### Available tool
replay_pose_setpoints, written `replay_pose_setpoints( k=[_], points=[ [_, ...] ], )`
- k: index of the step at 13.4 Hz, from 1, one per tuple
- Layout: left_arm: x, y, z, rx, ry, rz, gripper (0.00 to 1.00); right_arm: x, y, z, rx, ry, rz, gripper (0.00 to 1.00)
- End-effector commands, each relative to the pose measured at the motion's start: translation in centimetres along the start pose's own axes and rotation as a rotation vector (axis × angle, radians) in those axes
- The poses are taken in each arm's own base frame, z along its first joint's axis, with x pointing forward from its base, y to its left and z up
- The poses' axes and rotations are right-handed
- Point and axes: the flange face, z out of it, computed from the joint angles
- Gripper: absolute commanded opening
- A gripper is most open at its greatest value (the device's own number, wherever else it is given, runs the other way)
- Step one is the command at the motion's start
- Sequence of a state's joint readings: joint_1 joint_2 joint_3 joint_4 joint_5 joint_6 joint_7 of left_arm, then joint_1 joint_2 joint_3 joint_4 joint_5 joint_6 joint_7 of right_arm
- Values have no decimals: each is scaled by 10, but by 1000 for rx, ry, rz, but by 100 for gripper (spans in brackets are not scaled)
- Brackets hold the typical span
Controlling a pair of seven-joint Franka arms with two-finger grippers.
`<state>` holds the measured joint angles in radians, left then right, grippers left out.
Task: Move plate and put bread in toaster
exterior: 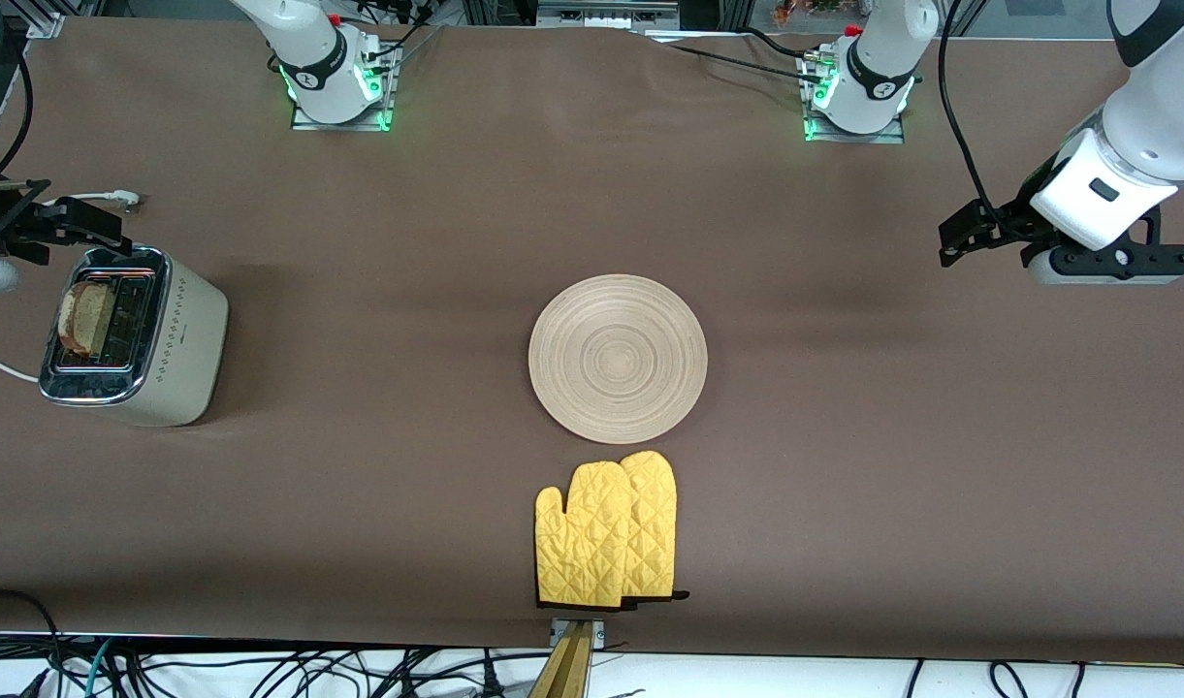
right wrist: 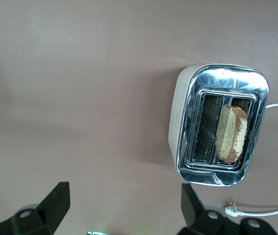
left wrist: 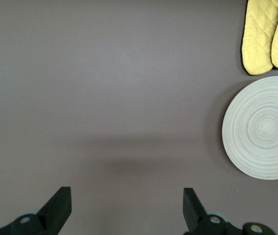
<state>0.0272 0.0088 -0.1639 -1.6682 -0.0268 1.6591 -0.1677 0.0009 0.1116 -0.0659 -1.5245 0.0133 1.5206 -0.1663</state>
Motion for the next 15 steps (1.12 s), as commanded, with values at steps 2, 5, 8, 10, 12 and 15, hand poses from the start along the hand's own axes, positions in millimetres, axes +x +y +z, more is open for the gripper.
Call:
replay_pose_setpoints(
  k=[2,5,8,10,12,15],
  points=[
    [2,1,-9,-7,-5,19,100,2,2,-5,-14,1,8,100],
    [1,7,-7,-8,-8,80,100,2,4,-4,-14,1,14,100],
    [2,0,-6,-14,-13,135,100,2,3,-4,-14,1,22,100],
    [2,-1,-7,-15,-11,146,100,2,2,-4,-14,2,77,100],
    [2,0,-7,-16,-11,146,100,3,3,-3,-12,0,90,100],
    [1,6,-8,-19,-10,152,100,3,2,-3,-12,0,88,100]
  ],
)
